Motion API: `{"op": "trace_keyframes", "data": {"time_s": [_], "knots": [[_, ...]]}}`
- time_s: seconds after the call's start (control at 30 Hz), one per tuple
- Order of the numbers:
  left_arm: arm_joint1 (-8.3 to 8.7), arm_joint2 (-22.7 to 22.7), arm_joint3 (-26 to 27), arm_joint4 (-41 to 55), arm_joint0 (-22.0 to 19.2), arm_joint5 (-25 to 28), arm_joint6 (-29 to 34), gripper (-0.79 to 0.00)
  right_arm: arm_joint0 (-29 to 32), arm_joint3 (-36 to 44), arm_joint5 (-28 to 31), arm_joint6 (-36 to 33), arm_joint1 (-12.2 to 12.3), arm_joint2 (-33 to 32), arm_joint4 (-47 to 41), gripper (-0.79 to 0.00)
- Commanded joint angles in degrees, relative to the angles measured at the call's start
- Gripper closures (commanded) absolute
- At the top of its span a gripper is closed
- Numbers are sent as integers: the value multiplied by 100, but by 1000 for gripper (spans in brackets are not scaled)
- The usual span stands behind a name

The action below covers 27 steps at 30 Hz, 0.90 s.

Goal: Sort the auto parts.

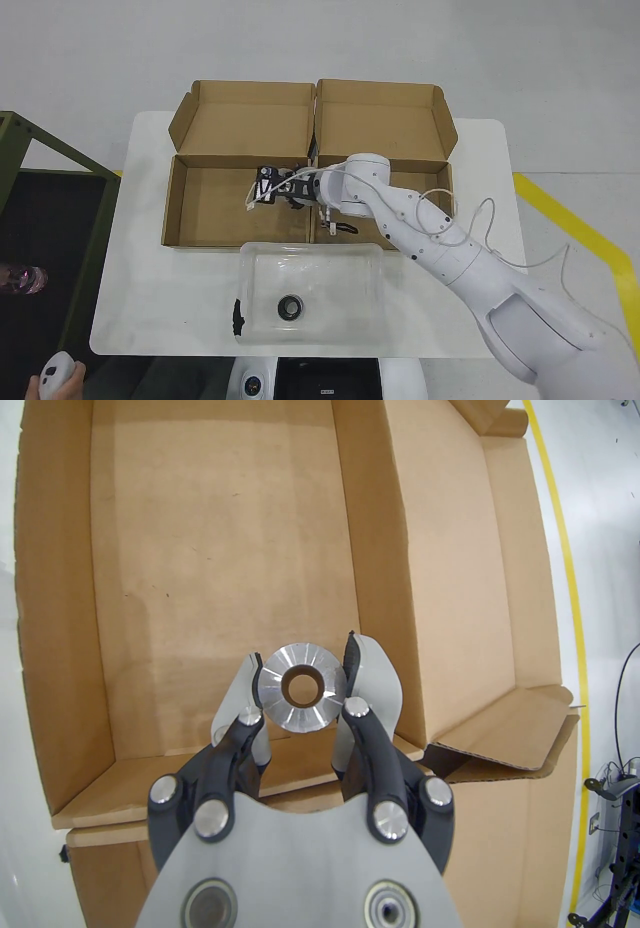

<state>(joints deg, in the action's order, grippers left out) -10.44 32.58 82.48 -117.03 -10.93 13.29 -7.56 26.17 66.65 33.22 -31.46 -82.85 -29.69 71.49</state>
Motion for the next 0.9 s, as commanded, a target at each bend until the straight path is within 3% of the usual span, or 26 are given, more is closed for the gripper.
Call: {"op": "trace_keyframes", "data": {"time_s": [0.0,0.23,0.6,0.87], "knots": [[0,0,0,0,0,0,0,-785,-30,-101,-6,-33,-57,52,-9,0],[0,0,0,0,0,0,0,-785,-115,-452,-3,-34,-251,185,-12,-22],[0,0,0,0,0,0,0,-785,-195,-750,22,-83,-435,218,127,-262],[0,0,0,0,0,0,0,-785,-162,-860,64,-57,-502,161,210,-305]]}}
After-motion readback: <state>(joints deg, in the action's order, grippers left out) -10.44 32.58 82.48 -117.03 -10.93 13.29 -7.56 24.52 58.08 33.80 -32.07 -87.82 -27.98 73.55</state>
